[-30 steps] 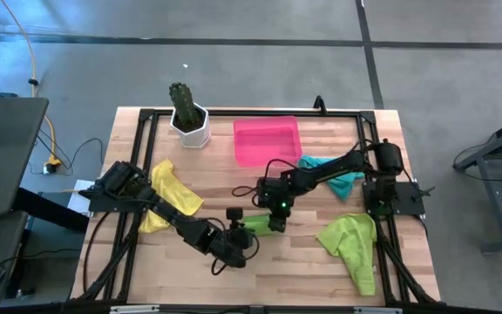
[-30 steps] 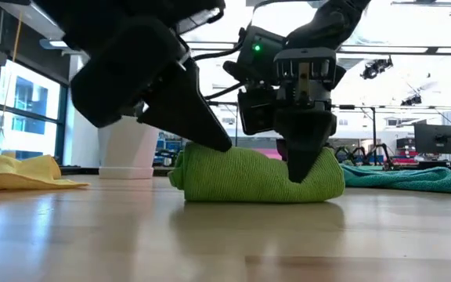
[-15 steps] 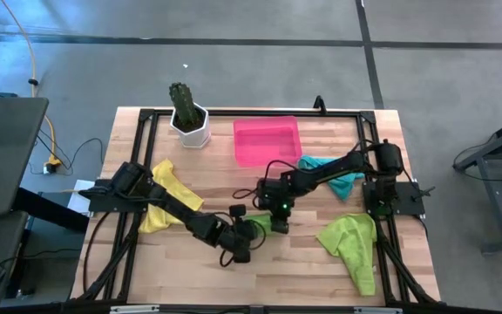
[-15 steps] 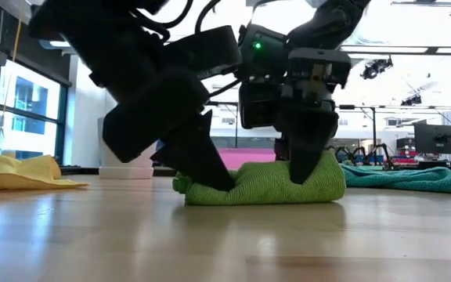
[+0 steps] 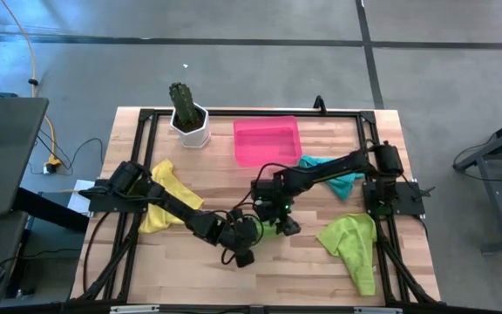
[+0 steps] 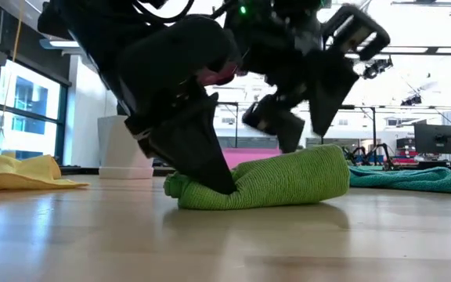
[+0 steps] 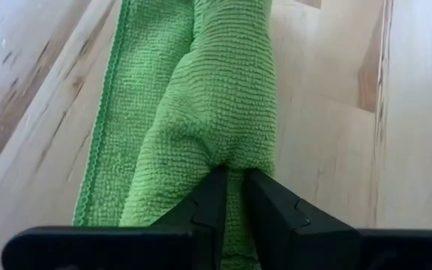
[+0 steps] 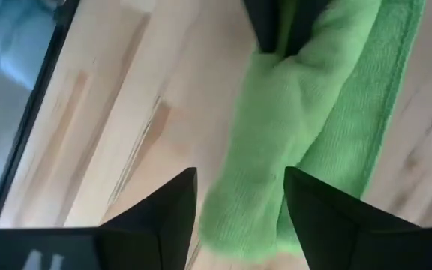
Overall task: Roll microfiber towels into tight, uniform cylinder then place into a basket
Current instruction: Roll the green microfiber cloth
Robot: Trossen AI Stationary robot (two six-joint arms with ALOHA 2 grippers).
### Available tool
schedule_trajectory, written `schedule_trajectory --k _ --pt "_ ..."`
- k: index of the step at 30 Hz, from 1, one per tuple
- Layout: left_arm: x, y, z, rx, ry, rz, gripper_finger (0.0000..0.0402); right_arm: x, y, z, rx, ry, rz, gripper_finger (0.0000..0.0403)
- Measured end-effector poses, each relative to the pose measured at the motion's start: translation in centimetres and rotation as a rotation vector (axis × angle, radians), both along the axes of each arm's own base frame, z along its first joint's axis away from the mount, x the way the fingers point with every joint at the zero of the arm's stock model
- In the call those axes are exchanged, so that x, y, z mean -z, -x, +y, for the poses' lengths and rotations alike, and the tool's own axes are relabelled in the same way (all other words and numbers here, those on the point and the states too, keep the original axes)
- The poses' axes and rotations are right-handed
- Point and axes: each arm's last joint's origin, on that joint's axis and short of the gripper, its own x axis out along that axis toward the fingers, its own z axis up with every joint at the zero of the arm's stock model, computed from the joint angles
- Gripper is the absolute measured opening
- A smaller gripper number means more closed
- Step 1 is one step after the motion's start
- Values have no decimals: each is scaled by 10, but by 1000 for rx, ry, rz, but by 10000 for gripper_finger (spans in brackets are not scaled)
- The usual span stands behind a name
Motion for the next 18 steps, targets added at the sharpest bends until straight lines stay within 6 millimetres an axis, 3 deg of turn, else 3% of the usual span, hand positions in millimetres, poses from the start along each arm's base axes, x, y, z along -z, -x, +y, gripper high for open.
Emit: schedule_trajectory --k 3,7,13,18 --pt "0 0 0 -29 21 -3 47 -17 6 6 -29 55 102 192" --pt "0 0 0 -40 30 -5 47 -24 17 33 -106 73 164 185" --pt "0 0 0 -25 21 -3 47 -15 45 68 -187 97 252 168" --pt "1 0 0 -27 23 -4 47 -4 73 72 -156 119 316 141"
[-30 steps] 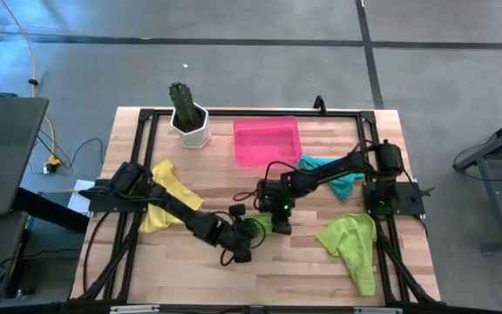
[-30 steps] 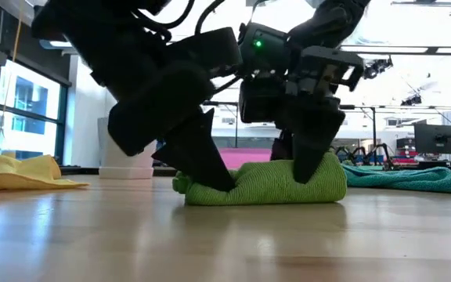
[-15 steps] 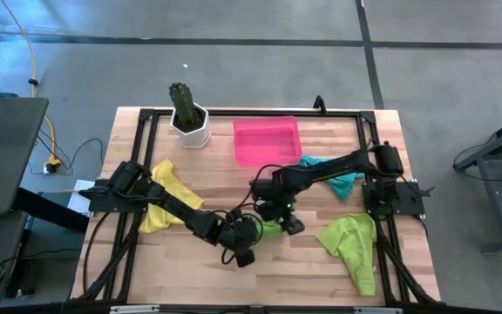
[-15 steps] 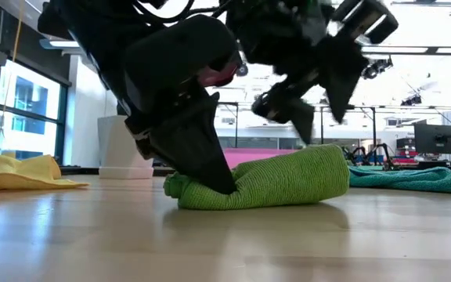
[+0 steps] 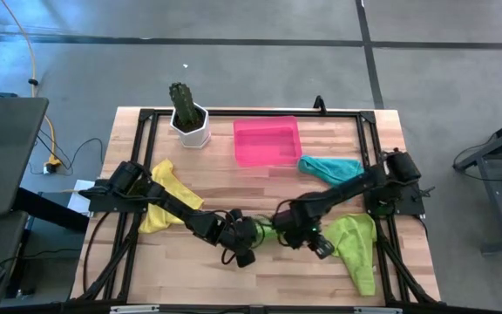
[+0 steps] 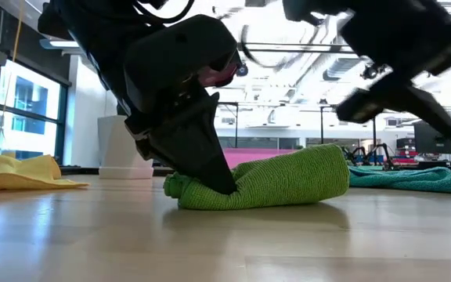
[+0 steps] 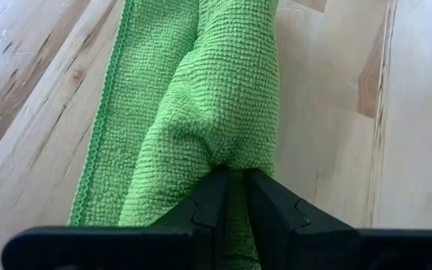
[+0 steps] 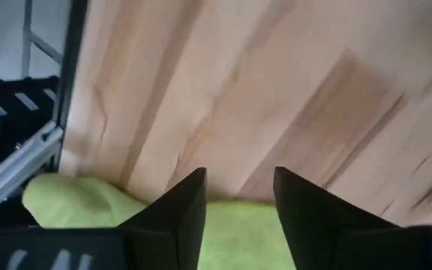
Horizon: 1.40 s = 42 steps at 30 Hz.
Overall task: Roll microfiber towels into tight, uniform cylinder then place into a basket
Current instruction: Roll the green microfiber cloth
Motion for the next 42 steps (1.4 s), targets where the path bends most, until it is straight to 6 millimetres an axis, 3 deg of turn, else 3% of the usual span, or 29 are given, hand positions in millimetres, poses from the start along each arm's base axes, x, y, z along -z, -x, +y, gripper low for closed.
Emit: schedule_trajectory --k 6,14,21,26,33,42 --pt "0 0 0 -2 4 -5 47 13 26 -19 168 34 -50 108" --pt "0 -3 2 -3 19 -20 47 7 23 -18 357 23 -647 85" --pt "-1 -3 2 -1 20 -22 47 26 31 -10 355 -66 -885 87" --pt "-1 -4 4 -6 19 -24 47 42 27 -8 342 -14 -887 118" --pt "-1 -4 4 -6 18 -25 47 47 22 -7 280 31 -911 172" --pt "-1 -4 4 -9 18 -28 47 50 22 -15 312 134 -908 181"
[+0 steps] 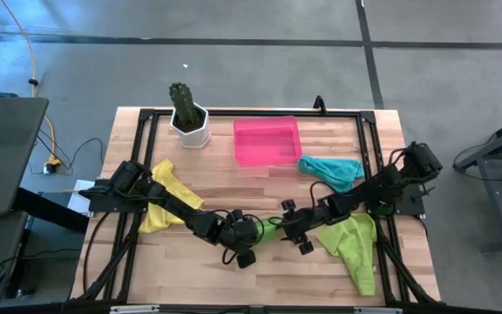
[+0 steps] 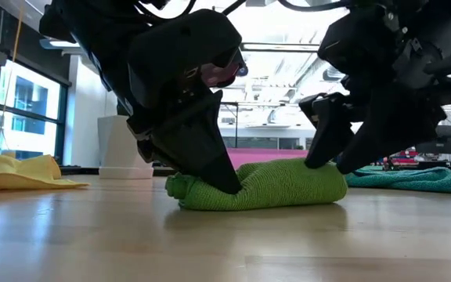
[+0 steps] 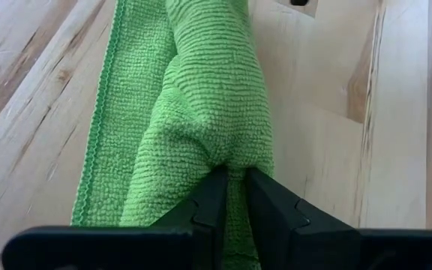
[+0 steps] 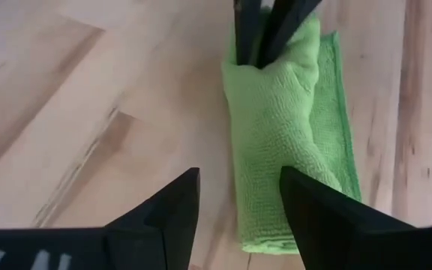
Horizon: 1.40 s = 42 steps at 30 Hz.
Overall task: Roll microfiber towels into tight, uniform cylinder then place into a basket
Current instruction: Roll the green microfiber cloth
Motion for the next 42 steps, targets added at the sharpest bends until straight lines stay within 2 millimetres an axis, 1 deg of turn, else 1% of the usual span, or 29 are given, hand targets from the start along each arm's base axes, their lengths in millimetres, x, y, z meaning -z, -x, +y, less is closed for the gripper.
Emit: schedule_trajectory --k 9,11,18,23,27,33,35,36,39,42 --pt "-1 -2 0 -9 7 -19 47 1 -2 -7 59 38 -7 181" --pt "-1 -2 0 -18 14 -21 47 5 -3 -8 63 42 5 181" --pt "-2 -2 0 -25 18 -29 47 29 -9 -8 94 59 49 181" --pt "-5 -2 0 -25 19 -34 47 32 -8 -9 144 23 75 176" --pt "-12 -1 1 -26 26 -48 47 33 -8 -12 177 -41 111 143" --pt "-25 2 1 -7 60 -60 47 33 -9 -19 230 -138 160 56" --pt "-28 2 0 7 80 -62 47 33 -9 -20 218 -164 172 24" --pt "-29 2 0 14 87 -62 47 33 -9 -20 203 -184 182 15" --pt "-34 3 -1 34 103 -68 47 33 -10 -23 160 -289 230 13" --pt "-42 3 -3 110 42 -92 47 34 -11 -30 153 -418 298 13"
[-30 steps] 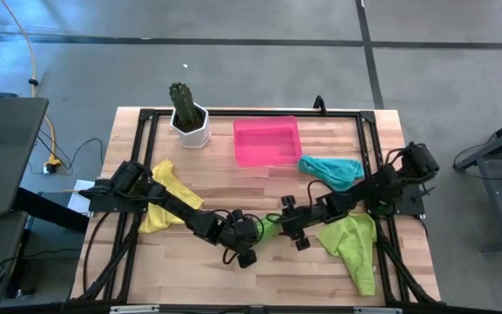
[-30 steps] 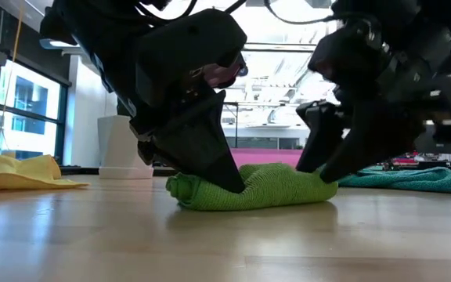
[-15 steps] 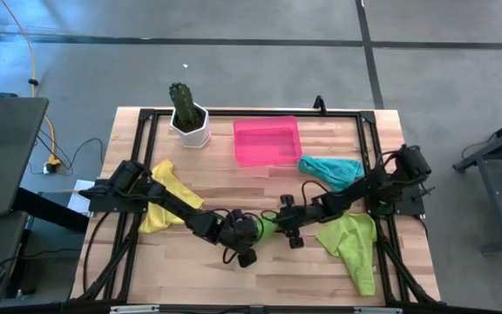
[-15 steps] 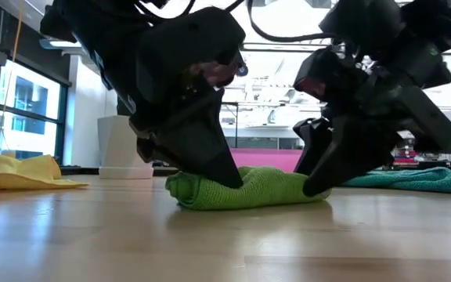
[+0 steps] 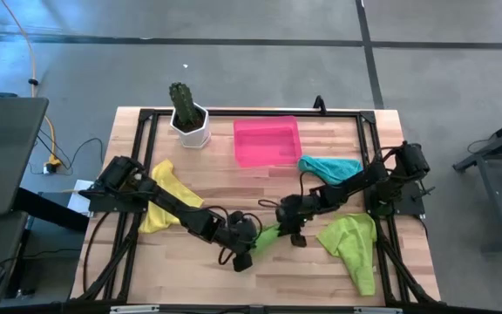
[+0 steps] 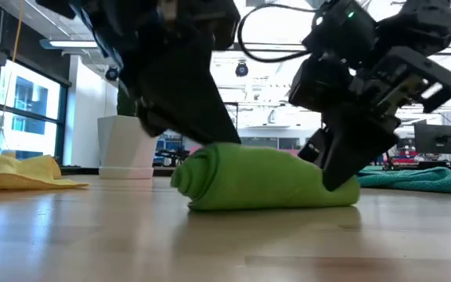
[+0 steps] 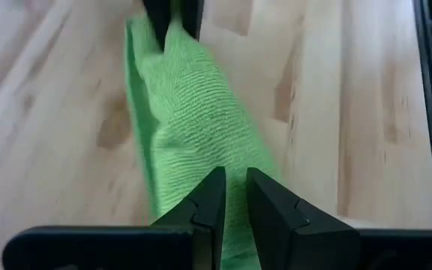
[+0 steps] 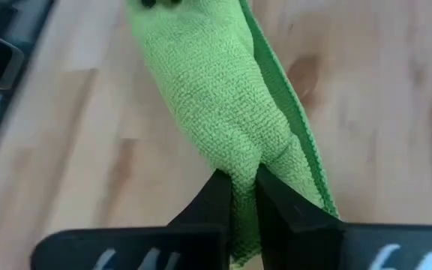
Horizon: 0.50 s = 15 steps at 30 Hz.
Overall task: Roll microfiber towels into tight, uniform cylinder then place into a basket
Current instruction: Roll the green microfiber cloth
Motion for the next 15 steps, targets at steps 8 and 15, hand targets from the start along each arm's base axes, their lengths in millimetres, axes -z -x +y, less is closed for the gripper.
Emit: schedule_trajectory --k 8,15 --pt "-13 1 -8 127 -260 -87 47 1 -2 -24 132 -251 155 11" --pt "-8 -5 -19 235 -495 -161 47 1 -2 -41 242 -363 238 12"
